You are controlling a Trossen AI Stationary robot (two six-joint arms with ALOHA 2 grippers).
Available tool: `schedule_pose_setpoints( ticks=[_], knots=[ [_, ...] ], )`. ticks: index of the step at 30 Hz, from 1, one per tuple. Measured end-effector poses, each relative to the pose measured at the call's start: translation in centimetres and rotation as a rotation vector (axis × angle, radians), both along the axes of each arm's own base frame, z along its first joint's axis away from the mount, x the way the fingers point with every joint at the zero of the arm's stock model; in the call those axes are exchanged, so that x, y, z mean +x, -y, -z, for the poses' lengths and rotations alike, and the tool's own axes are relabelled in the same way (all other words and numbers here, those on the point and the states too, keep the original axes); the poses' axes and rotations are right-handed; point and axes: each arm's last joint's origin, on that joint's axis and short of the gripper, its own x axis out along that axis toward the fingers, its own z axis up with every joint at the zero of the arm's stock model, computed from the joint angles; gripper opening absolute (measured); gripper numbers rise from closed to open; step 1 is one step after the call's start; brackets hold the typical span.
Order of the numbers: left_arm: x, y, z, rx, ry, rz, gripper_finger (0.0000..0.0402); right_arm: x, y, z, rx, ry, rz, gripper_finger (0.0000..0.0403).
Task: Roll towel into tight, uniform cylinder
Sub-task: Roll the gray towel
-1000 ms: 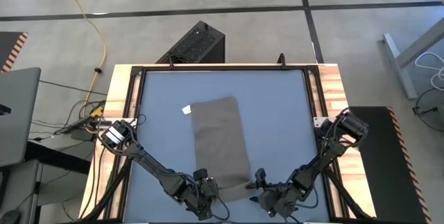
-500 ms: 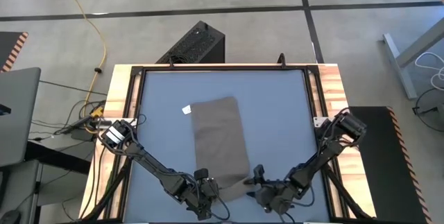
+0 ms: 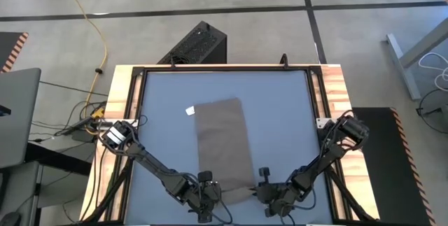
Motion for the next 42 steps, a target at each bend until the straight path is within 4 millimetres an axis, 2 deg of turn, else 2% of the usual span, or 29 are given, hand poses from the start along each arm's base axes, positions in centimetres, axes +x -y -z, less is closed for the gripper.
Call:
schedule_pose_setpoints(
  ticks=[10, 19, 23, 31, 36, 42],
  knots=[
    [-0.1, -0.3, -1.1, 0.02, 0.028, 0.018, 0.0043, 1.3, 1.5, -1.4, 0.385, -0.19, 0.071, 0.0044],
    [-1.1, -1.3, -5.5, 0.153, 0.171, -0.046, 0.0043, 1.3, 1.5, -1.3, 0.492, -0.232, 0.157, 0.0043],
    [-1.1, -0.7, -6.1, 0.196, 0.237, 0.024, 0.0051, 1.1, 1.7, -1.0, 0.548, -0.231, 0.203, 0.0043],
    [-2.0, 1.5, -5.9, 0.234, 0.281, 0.217, 0.0126, 0.4, 2.4, 0.0, 0.686, -0.19, 0.25, 0.0043],
    [-2.5, 1.6, -5.5, 0.273, 0.245, 0.245, 0.0177, 0.2, 2.5, 0.2, 0.711, -0.177, 0.25, 0.0043],
    [-2.6, 1.5, -5.2, 0.282, 0.223, 0.245, 0.0219, 0.2, 2.5, 0.2, 0.712, -0.173, 0.247, 0.0043]
  ],
)
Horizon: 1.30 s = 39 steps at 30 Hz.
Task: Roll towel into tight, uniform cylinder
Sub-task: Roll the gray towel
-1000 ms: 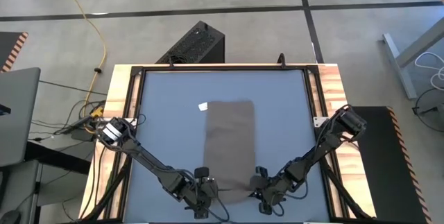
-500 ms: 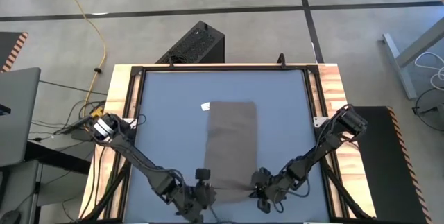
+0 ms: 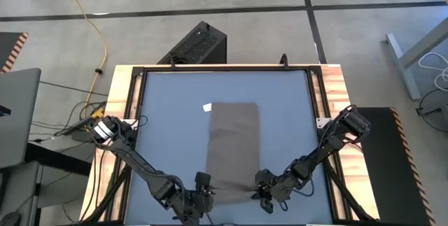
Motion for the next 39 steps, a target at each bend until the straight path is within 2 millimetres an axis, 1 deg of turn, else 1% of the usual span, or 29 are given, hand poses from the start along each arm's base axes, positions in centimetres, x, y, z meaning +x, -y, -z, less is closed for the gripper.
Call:
schedule_pose_setpoints(
  ticks=[3, 7, 11, 18, 23, 26, 28, 30, 34, 35, 39],
  knots=[
    [0.1, 0.1, 0.5, -0.007, -0.009, -0.011, 0.0229, 0.0, 0.0, 0.0, -0.001, 0.0, 0.0, 0.0043],
    [0.4, 0.6, 2.9, 0.016, -0.059, -0.012, 0.0233, 0.0, 0.0, 0.0, -0.004, -0.002, -0.001, 0.0043],
    [0.5, 0.6, 4.3, 0.028, -0.086, -0.034, 0.0234, 0.0, 0.0, 0.0, -0.005, 0.001, 0.0, 0.0043],
    [0.0, 0.0, 4.9, 0.091, -0.149, -0.08, 0.0231, 0.1, 0.1, 0.0, 0.013, -0.008, 0.018, 0.0043],
    [0.2, -0.3, 5.8, 0.082, -0.201, -0.098, 0.0214, 0.1, 0.1, 0.0, 0.014, -0.007, 0.02, 0.0043],
    [0.5, -0.8, 6.2, 0.043, -0.231, -0.14, 0.0189, 0.1, 0.1, 0.0, 0.016, -0.004, 0.021, 0.0043],
    [0.8, -1.3, 6.3, 0.008, -0.255, -0.175, 0.016, 0.1, 0.1, 0.0, 0.02, -0.004, 0.024, 0.0043],
    [1.0, -1.6, 6.1, -0.031, -0.276, -0.187, 0.0119, 0.1, 0.1, 0.0, 0.028, -0.007, 0.031, 0.0043],
    [1.3, -2.1, 5.3, -0.119, -0.334, -0.152, 0.0028, 0.1, 0.0, 0.0, 0.045, -0.014, 0.039, 0.0043],
    [1.4, -2.2, 5.2, -0.148, -0.356, -0.136, 0.0022, 0.0, -0.1, -0.1, 0.053, -0.017, 0.043, 0.0043],
    [1.6, -2.7, 4.3, -0.269, -0.433, -0.069, 0.0025, -0.2, -0.3, -0.1, 0.095, -0.041, 0.056, 0.0043]
  ],
)
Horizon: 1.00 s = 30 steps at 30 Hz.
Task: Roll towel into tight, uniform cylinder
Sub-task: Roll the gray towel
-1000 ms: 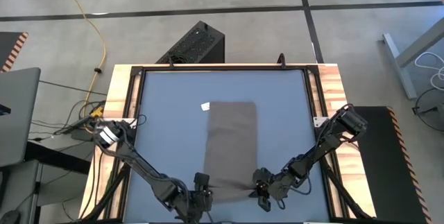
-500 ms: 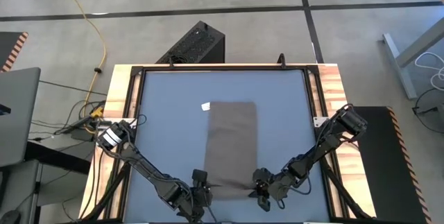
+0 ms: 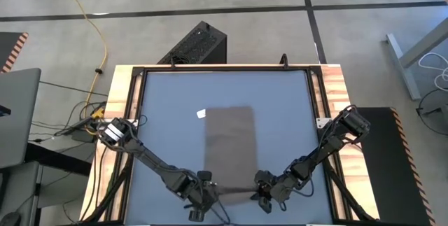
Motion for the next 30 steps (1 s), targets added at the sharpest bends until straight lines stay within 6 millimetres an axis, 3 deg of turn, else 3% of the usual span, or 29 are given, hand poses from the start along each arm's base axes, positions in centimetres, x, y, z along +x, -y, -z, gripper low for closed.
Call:
schedule_pose_setpoints(
  ticks=[6, 13, 22, 30],
  knots=[
    [1.6, -1.4, -0.2, -0.241, -0.096, 0.002, 0.0023, -0.6, -0.8, -0.1, 0.08, -0.036, 0.021, 0.0043],
    [2.3, -2.4, -0.1, -0.34, -0.178, -0.079, 0.0025, -0.8, -1.0, -0.1, 0.175, -0.085, 0.085, 0.0043],
    [1.4, -2.2, 0.4, -0.262, -0.238, -0.255, 0.0126, -0.1, 0.1, 0.2, 0.221, -0.18, 0.12, 0.0043],
    [1.3, -1.9, 0.8, -0.207, -0.203, -0.178, 0.0176, -0.1, 0.4, 0.5, 0.226, -0.221, 0.162, 0.0043]
  ],
)
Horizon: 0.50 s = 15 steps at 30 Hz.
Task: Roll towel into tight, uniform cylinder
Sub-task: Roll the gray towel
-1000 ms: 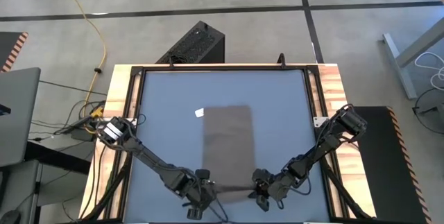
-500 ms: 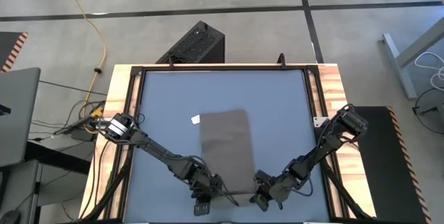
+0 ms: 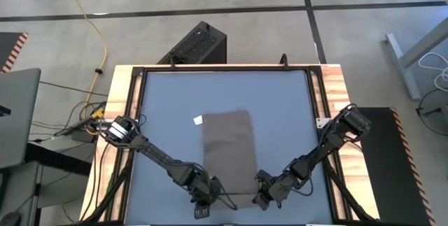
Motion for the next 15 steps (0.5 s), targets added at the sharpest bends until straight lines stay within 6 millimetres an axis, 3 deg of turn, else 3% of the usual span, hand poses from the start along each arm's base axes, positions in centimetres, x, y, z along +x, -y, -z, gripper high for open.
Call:
schedule_pose_setpoints(
  ticks=[10, 15],
  knots=[
    [-2.7, 0.3, -4.4, 0.137, 0.087, 0.037, 0.0178, 0.5, 0.7, 0.1, 0.001, -0.016, 0.04, 0.0043],
    [-3.4, 1.6, -7.4, 0.259, 0.381, -0.013, 0.0178, 0.6, 0.8, 0.1, -0.001, -0.017, 0.044, 0.0043]
  ],
)
